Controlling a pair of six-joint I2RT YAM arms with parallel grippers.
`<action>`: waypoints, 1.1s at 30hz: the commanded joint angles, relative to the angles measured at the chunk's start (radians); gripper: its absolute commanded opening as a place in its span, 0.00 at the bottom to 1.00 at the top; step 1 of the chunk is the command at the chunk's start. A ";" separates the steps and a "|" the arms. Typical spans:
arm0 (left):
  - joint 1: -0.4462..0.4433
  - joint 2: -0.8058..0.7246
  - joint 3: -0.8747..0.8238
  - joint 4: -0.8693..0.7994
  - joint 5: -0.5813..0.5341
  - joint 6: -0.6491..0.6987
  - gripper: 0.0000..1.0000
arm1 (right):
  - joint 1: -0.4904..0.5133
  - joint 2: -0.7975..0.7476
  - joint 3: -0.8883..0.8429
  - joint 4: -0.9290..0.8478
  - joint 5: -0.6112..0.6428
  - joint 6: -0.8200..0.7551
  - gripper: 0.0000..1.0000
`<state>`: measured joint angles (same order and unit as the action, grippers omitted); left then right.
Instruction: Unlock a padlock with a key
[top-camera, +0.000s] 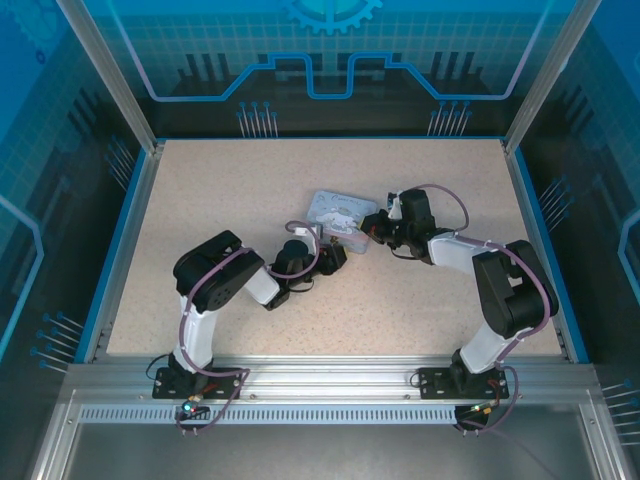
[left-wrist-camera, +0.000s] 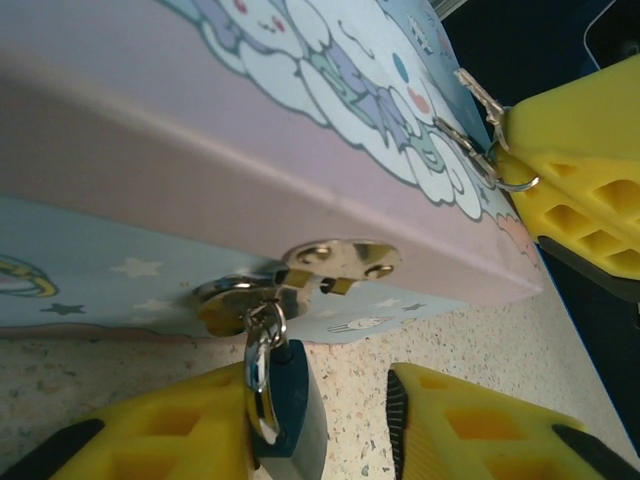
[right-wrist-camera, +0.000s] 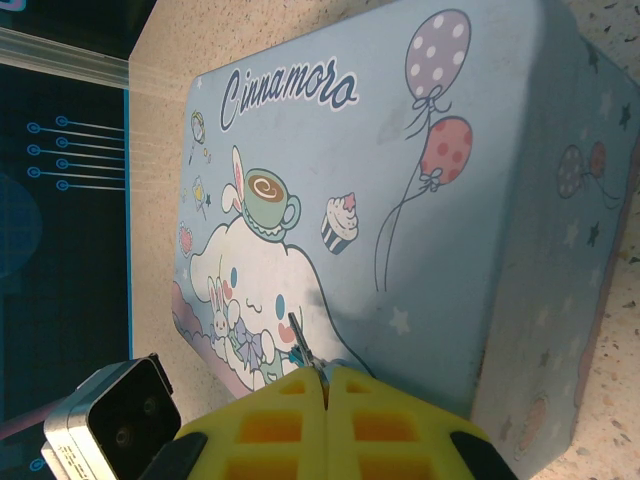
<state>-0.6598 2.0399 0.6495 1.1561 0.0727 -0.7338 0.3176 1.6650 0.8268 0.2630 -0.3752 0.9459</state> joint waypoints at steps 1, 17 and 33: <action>0.002 0.028 -0.007 -0.065 -0.004 -0.004 0.36 | -0.008 0.027 0.010 -0.027 -0.001 -0.008 0.00; 0.008 0.030 -0.008 -0.051 -0.007 -0.013 0.13 | -0.010 0.026 0.005 -0.031 -0.001 -0.013 0.00; 0.059 -0.079 0.050 -0.258 0.168 -0.250 0.00 | -0.025 -0.050 0.047 -0.075 -0.051 -0.021 0.00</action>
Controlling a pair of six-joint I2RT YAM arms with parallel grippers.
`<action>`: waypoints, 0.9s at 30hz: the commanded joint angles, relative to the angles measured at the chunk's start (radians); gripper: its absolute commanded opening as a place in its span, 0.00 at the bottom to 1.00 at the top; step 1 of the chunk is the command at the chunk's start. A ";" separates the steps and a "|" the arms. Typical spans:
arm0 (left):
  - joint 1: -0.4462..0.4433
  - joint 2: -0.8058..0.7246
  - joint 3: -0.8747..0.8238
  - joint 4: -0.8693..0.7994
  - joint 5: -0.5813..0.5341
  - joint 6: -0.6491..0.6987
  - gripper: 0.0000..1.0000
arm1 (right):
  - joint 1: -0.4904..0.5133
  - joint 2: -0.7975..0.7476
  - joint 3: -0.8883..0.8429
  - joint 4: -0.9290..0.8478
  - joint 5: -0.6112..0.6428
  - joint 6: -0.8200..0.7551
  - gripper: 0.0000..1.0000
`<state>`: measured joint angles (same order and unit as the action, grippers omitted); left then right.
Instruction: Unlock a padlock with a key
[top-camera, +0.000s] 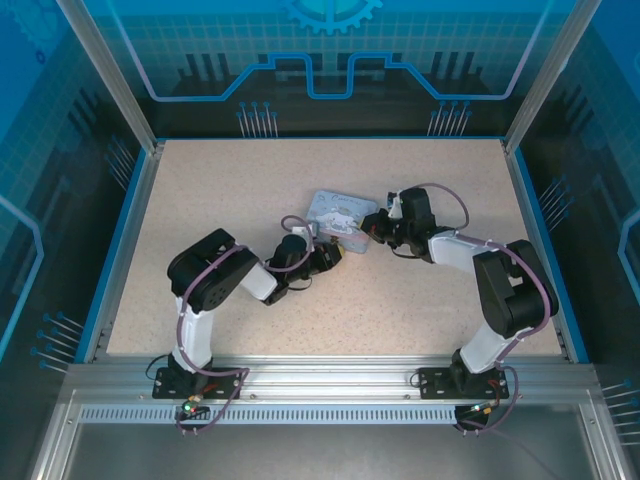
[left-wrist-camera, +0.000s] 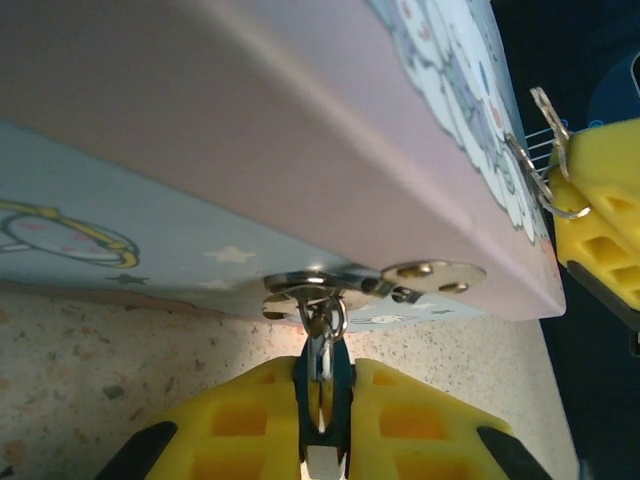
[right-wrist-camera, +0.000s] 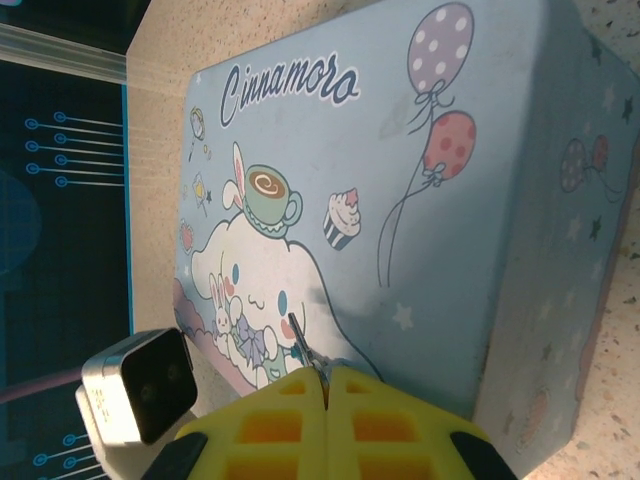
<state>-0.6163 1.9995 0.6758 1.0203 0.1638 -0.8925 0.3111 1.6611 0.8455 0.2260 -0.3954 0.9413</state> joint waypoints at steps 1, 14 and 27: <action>0.020 -0.046 0.027 -0.130 0.096 -0.114 0.00 | -0.022 -0.060 0.028 -0.040 -0.038 -0.014 0.00; 0.054 -0.044 0.019 -0.023 0.155 -0.445 0.00 | -0.027 -0.286 -0.020 -0.076 -0.118 -0.004 0.00; 0.033 -0.294 0.066 -0.448 0.080 -0.359 0.00 | -0.026 -0.368 -0.242 0.006 -0.141 0.001 0.00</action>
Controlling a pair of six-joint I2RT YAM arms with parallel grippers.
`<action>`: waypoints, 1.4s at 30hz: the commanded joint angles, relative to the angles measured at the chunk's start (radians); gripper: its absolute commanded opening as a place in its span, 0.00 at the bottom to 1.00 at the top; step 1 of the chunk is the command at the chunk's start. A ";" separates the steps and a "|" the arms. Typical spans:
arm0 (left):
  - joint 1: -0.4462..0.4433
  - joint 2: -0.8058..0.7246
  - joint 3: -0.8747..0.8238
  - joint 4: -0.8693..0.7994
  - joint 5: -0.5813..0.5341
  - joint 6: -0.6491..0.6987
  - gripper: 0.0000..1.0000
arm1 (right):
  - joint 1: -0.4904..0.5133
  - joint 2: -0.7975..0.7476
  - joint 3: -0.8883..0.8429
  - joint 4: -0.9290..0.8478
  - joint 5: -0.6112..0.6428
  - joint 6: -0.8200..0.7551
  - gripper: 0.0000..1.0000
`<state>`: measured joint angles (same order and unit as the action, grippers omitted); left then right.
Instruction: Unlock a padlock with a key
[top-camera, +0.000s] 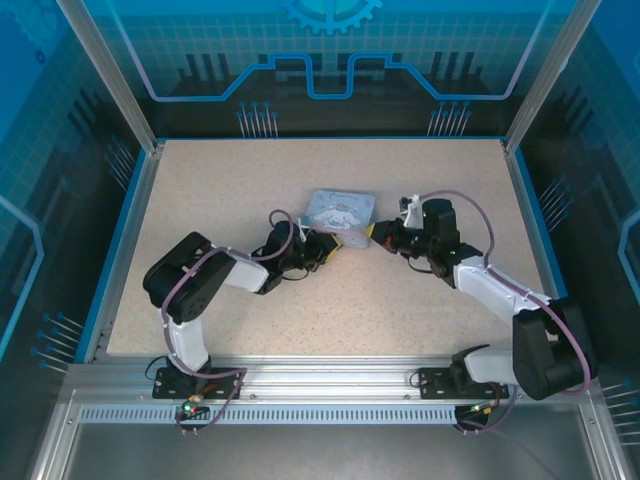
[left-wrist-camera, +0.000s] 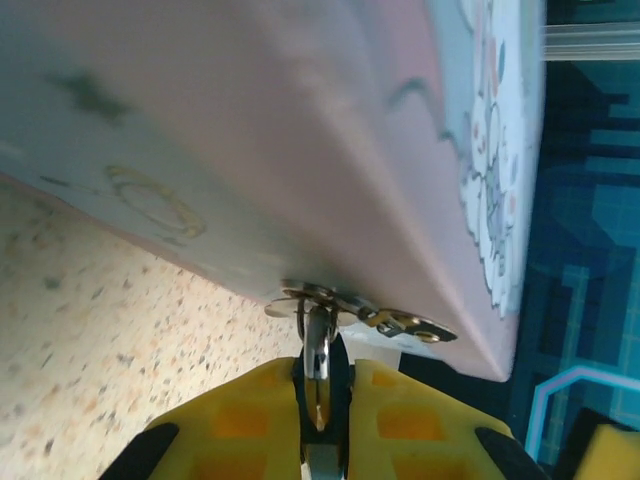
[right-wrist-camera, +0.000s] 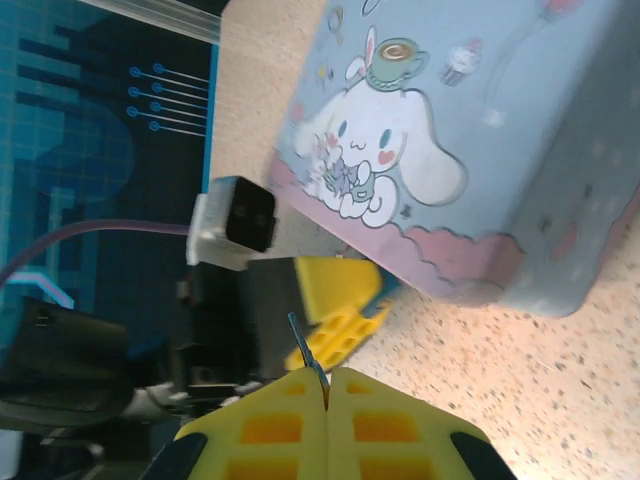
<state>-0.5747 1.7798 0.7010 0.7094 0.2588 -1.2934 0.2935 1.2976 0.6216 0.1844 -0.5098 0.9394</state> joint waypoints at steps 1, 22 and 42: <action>-0.009 -0.086 0.053 -0.161 -0.009 0.049 0.00 | -0.007 0.005 -0.023 0.059 -0.030 0.005 0.00; -0.014 -0.087 0.053 -0.083 0.046 -0.060 0.00 | 0.051 0.166 -0.042 0.224 0.008 0.034 0.00; -0.051 -0.088 0.016 0.007 -0.002 -0.147 0.00 | -0.056 0.282 -0.009 0.252 -0.074 0.006 0.00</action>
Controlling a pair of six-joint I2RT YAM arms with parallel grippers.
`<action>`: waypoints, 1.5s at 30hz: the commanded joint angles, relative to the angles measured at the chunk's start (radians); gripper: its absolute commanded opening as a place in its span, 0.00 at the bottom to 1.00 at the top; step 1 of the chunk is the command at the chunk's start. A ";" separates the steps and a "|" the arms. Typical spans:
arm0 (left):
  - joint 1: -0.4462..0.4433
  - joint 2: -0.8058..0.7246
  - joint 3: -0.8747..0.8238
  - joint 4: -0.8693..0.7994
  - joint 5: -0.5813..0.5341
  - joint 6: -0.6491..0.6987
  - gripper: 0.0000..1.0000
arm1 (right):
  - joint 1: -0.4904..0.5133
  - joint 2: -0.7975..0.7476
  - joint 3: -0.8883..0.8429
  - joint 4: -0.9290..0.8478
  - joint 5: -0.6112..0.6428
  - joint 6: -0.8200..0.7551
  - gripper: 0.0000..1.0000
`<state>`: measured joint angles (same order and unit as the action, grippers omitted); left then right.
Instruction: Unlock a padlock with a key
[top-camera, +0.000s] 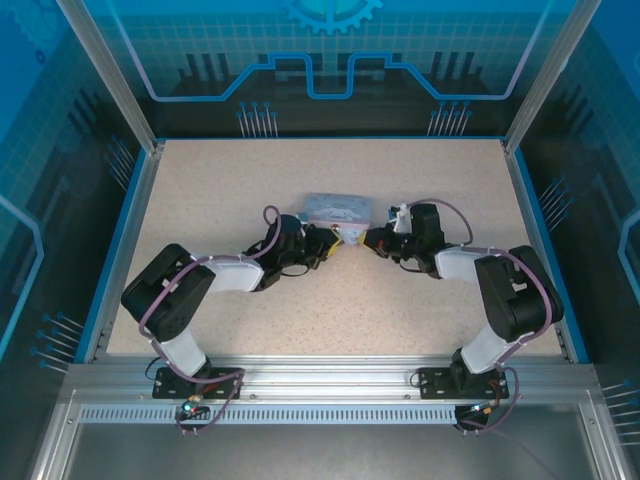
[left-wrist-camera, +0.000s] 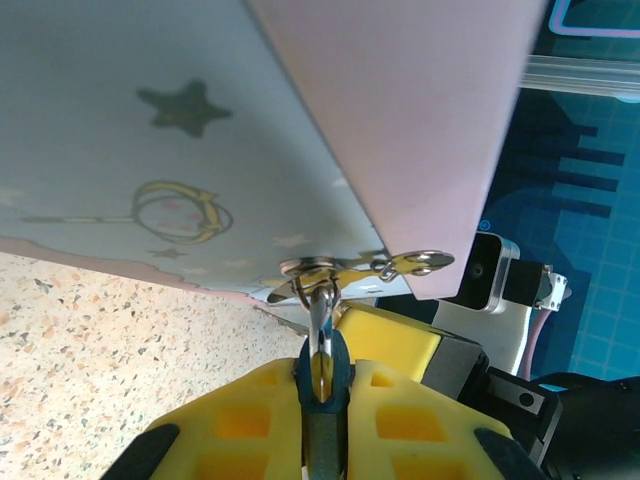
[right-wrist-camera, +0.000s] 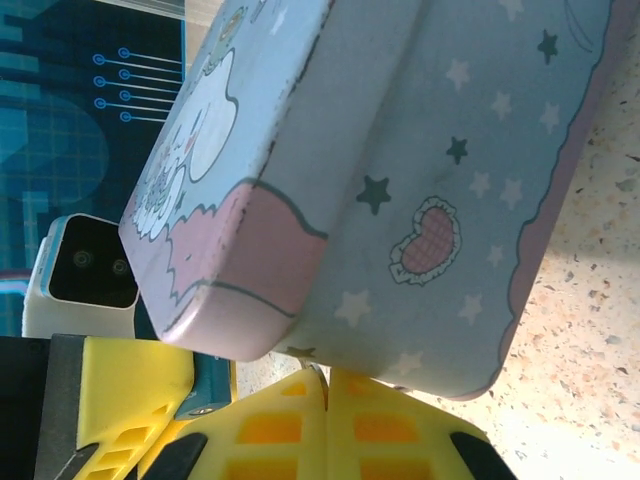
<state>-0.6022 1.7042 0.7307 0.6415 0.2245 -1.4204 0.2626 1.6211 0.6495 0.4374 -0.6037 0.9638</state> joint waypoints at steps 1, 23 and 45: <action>-0.026 -0.011 -0.019 0.085 0.015 -0.024 0.00 | -0.024 -0.060 -0.049 -0.014 0.016 -0.018 0.00; -0.059 0.028 -0.030 0.211 -0.149 -0.074 0.00 | 0.149 -0.404 -0.223 0.006 0.255 0.445 0.00; -0.092 0.041 -0.045 0.307 -0.259 -0.140 0.00 | 0.249 -0.328 -0.250 0.221 0.470 0.747 0.00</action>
<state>-0.6857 1.7374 0.6964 0.8627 -0.0113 -1.5463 0.4911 1.2697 0.3813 0.6048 -0.1616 1.6802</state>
